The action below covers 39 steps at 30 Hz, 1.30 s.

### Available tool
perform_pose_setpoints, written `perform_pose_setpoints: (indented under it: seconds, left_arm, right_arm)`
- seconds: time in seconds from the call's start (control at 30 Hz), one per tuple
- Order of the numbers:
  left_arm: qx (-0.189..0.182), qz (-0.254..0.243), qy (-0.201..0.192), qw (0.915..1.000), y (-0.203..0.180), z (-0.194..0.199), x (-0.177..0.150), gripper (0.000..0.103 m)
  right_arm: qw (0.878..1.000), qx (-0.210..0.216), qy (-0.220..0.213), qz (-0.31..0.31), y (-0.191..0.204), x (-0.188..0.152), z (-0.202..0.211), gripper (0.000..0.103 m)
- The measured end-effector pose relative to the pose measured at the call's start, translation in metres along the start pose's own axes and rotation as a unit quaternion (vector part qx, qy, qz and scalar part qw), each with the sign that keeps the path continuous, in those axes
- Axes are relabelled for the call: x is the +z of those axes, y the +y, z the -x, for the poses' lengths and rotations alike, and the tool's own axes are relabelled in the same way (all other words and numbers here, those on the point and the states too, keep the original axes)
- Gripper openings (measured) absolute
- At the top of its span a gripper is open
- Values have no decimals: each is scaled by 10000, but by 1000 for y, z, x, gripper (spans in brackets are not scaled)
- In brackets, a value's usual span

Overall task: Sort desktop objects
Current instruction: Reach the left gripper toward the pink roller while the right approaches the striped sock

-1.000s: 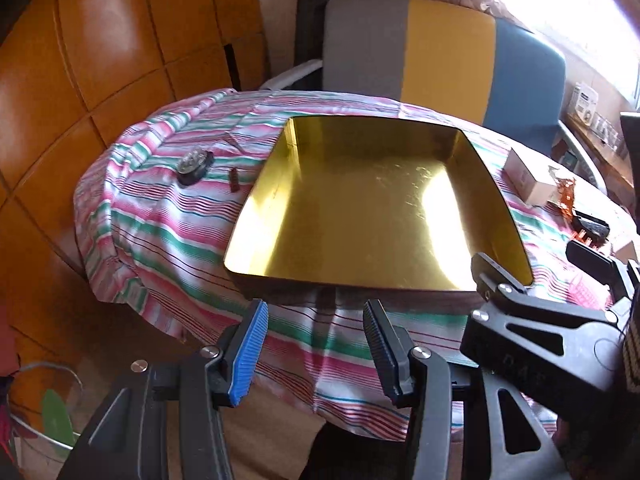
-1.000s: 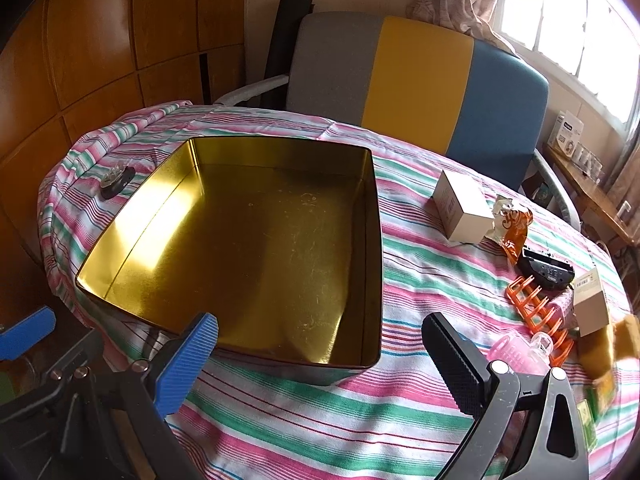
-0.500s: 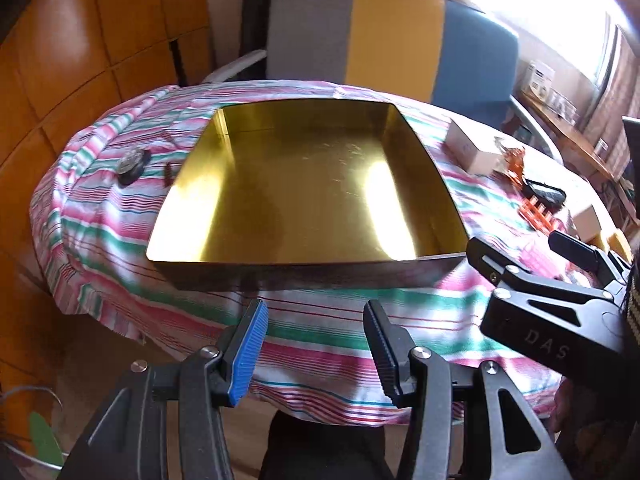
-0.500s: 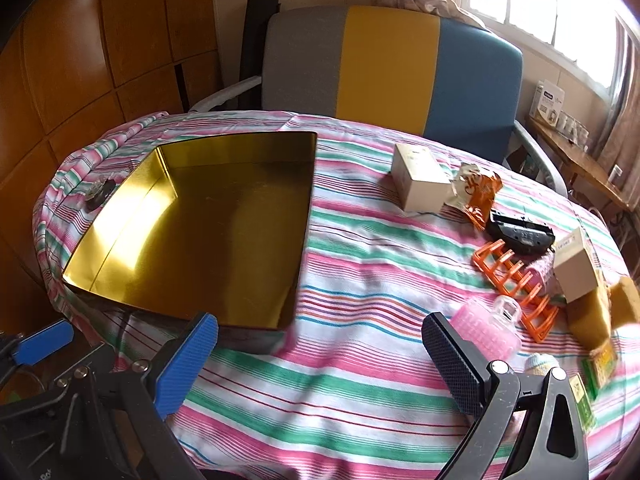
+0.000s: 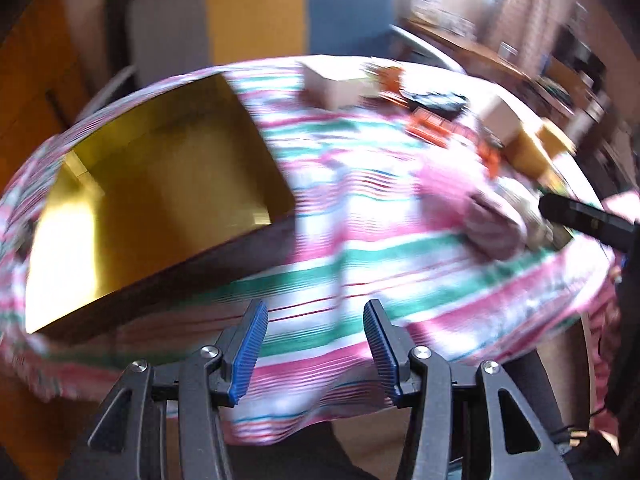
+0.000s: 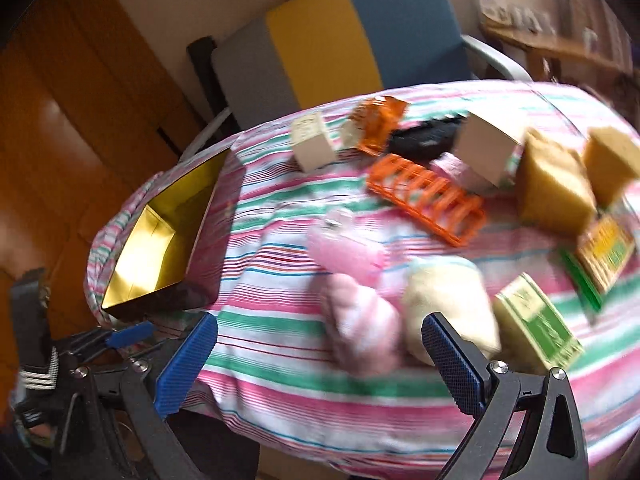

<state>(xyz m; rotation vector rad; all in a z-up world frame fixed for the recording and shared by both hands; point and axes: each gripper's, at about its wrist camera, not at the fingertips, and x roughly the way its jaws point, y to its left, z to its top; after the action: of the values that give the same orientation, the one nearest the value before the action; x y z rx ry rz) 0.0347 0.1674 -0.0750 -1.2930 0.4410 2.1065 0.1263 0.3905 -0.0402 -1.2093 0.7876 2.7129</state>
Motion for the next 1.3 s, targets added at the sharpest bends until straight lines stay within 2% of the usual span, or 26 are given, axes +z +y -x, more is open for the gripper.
perform_pose_setpoints:
  seconds: [0.1,0.27,0.33,0.43,0.6,0.7,0.8,0.93,1.03,1.07,1.13,1.2,1.3]
  left_arm:
    - [-128,-212,206,9995,-13,-15,1,51]
    - [-310,-166,417,9985,-13,-30,-3,51]
    - [-371,-152,397,9984,-12,-29,-4,53]
    - [-504,-146,399,9978,-12,-29,-7,61]
    - [-754,-155,432,9961,-14,-31,-8,82]
    - [-723,-175,441,9963,-16,-33,-9,83]
    - [-691,-147,455,9965,-16,-36,-8,84]
    - [-457,-289,470,9974,-24,-38,-9,84]
    - [-202,-309,439,9984,-28,-36,-7,76]
    - [-235,-219,411,9986,-25,-35,-3,71]
    - [-341,-15,352,9988,-18,-32,6,71]
    - [-625,237,298,9973,-10,-28,18,71]
    - [-796,340,193,9961,-13,-29,45,71]
  right_arm:
    - [9991,131,-38,-393,-19,2,4,103]
    - [9987,79,-53,-501,-22,15,-5,103]
    - [9979,-161,12,-620,-25,18,-15,103]
    - [9982,-226,-11,-554,-28,20,-26,103]
    - [9960,560,80,-687,-23,25,-22,103]
    - [9944,736,153,-741,-20,23,-16,103]
    - [9968,547,157,-564,-16,20,-9,103]
    - [9979,452,250,-401,-17,12,-1,103]
    - [9973,574,394,-234,-15,1,5,103]
    - [9966,647,474,-162,-14,-3,5,103]
    - [9947,791,652,5,-10,-12,4,103]
    - [9919,928,853,155,-6,-21,-3,103]
    - [9865,1178,1093,302,3,-29,-17,103]
